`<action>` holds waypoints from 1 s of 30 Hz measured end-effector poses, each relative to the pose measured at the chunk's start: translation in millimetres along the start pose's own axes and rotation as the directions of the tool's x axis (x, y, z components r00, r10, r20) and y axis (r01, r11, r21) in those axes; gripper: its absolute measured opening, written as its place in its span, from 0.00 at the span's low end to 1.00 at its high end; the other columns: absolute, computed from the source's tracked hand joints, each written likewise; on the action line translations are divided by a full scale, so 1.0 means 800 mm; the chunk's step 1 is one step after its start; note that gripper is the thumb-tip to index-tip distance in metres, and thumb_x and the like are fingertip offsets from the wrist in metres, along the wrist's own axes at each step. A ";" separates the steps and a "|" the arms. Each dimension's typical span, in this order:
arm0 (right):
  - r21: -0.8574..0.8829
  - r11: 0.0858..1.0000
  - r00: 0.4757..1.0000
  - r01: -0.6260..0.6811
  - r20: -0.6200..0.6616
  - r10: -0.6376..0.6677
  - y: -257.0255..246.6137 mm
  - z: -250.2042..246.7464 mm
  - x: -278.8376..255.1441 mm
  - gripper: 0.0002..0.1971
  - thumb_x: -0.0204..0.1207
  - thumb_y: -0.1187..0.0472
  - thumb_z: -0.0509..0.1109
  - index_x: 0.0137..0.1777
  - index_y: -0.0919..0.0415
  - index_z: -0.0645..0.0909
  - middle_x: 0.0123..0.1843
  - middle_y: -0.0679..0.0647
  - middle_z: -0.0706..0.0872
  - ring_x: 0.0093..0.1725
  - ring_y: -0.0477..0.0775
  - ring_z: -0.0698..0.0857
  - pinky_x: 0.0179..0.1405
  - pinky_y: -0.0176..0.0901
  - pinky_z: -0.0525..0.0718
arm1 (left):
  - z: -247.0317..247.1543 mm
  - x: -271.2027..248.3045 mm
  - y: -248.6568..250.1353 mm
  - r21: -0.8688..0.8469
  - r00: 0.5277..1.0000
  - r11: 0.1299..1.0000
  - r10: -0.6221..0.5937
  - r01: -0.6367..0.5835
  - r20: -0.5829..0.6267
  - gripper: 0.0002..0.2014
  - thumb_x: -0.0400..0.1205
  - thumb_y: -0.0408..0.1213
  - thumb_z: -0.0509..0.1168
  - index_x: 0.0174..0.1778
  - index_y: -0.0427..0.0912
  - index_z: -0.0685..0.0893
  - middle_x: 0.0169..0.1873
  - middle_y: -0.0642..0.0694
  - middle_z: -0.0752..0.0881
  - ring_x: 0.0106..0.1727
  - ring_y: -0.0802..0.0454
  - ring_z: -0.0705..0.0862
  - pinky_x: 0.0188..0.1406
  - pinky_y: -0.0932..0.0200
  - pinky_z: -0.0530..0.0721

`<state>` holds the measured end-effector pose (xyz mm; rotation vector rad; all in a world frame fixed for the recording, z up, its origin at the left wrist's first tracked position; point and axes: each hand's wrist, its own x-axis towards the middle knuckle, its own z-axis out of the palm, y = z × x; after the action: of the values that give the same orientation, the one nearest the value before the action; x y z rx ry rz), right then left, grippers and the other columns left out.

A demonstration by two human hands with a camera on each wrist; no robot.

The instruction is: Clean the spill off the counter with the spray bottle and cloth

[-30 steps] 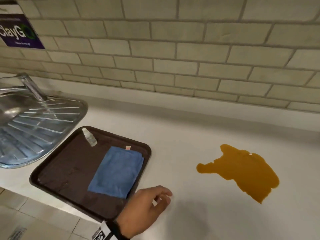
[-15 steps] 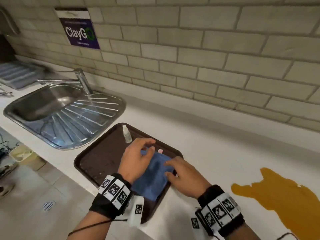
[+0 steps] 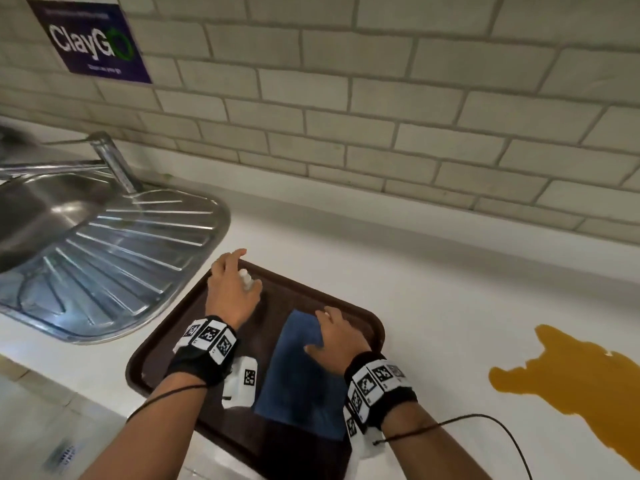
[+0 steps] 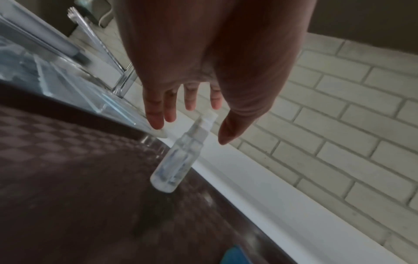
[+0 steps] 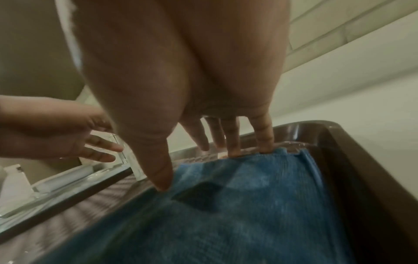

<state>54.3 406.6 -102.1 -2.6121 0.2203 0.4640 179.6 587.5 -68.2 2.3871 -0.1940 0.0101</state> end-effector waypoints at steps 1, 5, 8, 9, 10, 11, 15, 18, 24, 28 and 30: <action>-0.030 0.999 1.000 -0.024 -0.004 0.024 -0.002 0.004 0.002 0.38 0.81 0.46 0.68 0.86 0.58 0.57 0.86 0.57 0.58 0.81 0.63 0.66 0.77 0.65 0.70 | 0.001 0.004 -0.008 -0.024 0.999 1.000 -0.014 0.015 0.030 0.35 0.78 0.33 0.72 0.82 0.47 0.68 0.77 0.36 0.70 0.72 0.35 0.76 0.74 0.39 0.76; -0.105 0.984 0.987 -0.144 -0.082 0.135 -0.011 0.015 0.004 0.39 0.79 0.46 0.69 0.85 0.57 0.57 0.82 0.58 0.64 0.79 0.63 0.67 0.74 0.67 0.69 | 0.007 0.011 -0.035 -0.112 0.988 0.990 -0.072 0.088 0.135 0.33 0.81 0.34 0.70 0.82 0.50 0.67 0.68 0.39 0.82 0.69 0.38 0.81 0.71 0.47 0.76; -0.178 0.965 0.981 -0.190 -0.079 0.179 -0.022 0.016 0.004 0.30 0.79 0.47 0.67 0.79 0.56 0.68 0.75 0.58 0.75 0.74 0.64 0.71 0.71 0.65 0.70 | 0.015 0.012 -0.053 -0.082 0.981 0.992 -0.080 0.095 0.175 0.21 0.81 0.39 0.70 0.71 0.50 0.78 0.55 0.45 0.88 0.63 0.41 0.85 0.61 0.56 0.76; -0.206 0.960 0.981 -0.190 -0.078 0.178 -0.026 0.014 0.004 0.24 0.79 0.49 0.66 0.74 0.56 0.73 0.71 0.57 0.79 0.72 0.64 0.72 0.69 0.65 0.70 | 0.016 0.011 -0.055 -0.068 0.982 0.995 -0.065 0.078 0.176 0.16 0.82 0.40 0.69 0.66 0.49 0.81 0.51 0.48 0.87 0.60 0.41 0.86 0.58 0.57 0.75; -0.223 0.955 0.980 -0.194 -0.078 0.181 -0.031 0.013 0.003 0.20 0.79 0.50 0.65 0.69 0.56 0.77 0.68 0.56 0.82 0.71 0.63 0.73 0.68 0.64 0.70 | 0.015 0.010 -0.057 -0.077 0.983 0.995 -0.044 0.059 0.178 0.14 0.82 0.41 0.69 0.63 0.48 0.82 0.48 0.50 0.86 0.59 0.42 0.86 0.57 0.57 0.75; -0.233 0.953 0.980 -0.195 -0.073 0.183 -0.033 0.011 0.002 0.17 0.79 0.52 0.65 0.65 0.55 0.78 0.66 0.56 0.83 0.70 0.63 0.72 0.67 0.65 0.69 | 0.016 0.009 -0.058 -0.112 0.984 0.992 -0.030 0.050 0.178 0.13 0.83 0.40 0.69 0.63 0.47 0.83 0.48 0.50 0.86 0.58 0.43 0.86 0.57 0.57 0.75; -0.195 0.964 0.983 -0.180 -0.079 0.167 -0.040 -0.001 -0.011 0.10 0.75 0.57 0.64 0.56 0.54 0.79 0.57 0.54 0.86 0.64 0.61 0.77 0.66 0.65 0.66 | 0.010 0.003 -0.060 -0.427 0.962 0.900 0.035 0.089 0.272 0.22 0.83 0.43 0.68 0.75 0.55 0.78 0.54 0.51 0.87 0.59 0.53 0.86 0.73 0.45 0.79; -0.047 0.992 0.985 -0.120 -0.131 0.113 -0.037 -0.013 -0.034 0.05 0.71 0.58 0.66 0.45 0.51 0.74 0.46 0.50 0.87 0.53 0.60 0.84 0.65 0.57 0.71 | -0.003 -0.008 -0.035 -0.682 0.914 0.694 0.085 0.231 0.396 0.24 0.89 0.35 0.62 0.80 0.58 0.71 0.55 0.37 0.84 0.61 0.39 0.86 0.65 0.37 0.86; 0.461 0.887 0.979 -0.032 -0.164 0.121 -0.020 -0.027 -0.106 0.15 0.69 0.58 0.72 0.34 0.49 0.66 0.34 0.45 0.75 0.34 0.46 0.74 0.33 0.41 0.71 | -0.013 -0.043 0.028 -0.801 0.865 0.557 0.269 0.218 0.423 0.27 0.87 0.32 0.56 0.79 0.64 0.70 0.40 0.39 0.84 0.28 0.41 0.82 0.27 0.51 0.84; 0.699 0.715 0.971 0.000 -0.171 0.167 -0.003 -0.025 -0.154 0.10 0.68 0.57 0.71 0.39 0.56 0.70 0.37 0.51 0.75 0.36 0.48 0.74 0.37 0.46 0.72 | 0.004 -0.078 0.072 -0.830 0.823 0.497 0.339 0.254 0.455 0.24 0.87 0.30 0.51 0.78 0.50 0.75 0.35 0.39 0.81 0.20 0.46 0.74 0.19 0.60 0.73; 0.806 0.591 0.961 0.015 -0.176 0.215 0.008 -0.022 -0.180 0.10 0.70 0.60 0.70 0.46 0.64 0.75 0.40 0.53 0.78 0.40 0.49 0.79 0.41 0.47 0.76 | 0.014 -0.099 0.095 -0.827 0.791 0.474 0.358 0.303 0.496 0.24 0.87 0.32 0.51 0.76 0.53 0.76 0.36 0.39 0.80 0.22 0.46 0.73 0.19 0.59 0.71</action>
<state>-76.3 403.1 -38.3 -1.7315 0.5328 0.0102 89.7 536.2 -30.2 1.2087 -0.4288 -0.7204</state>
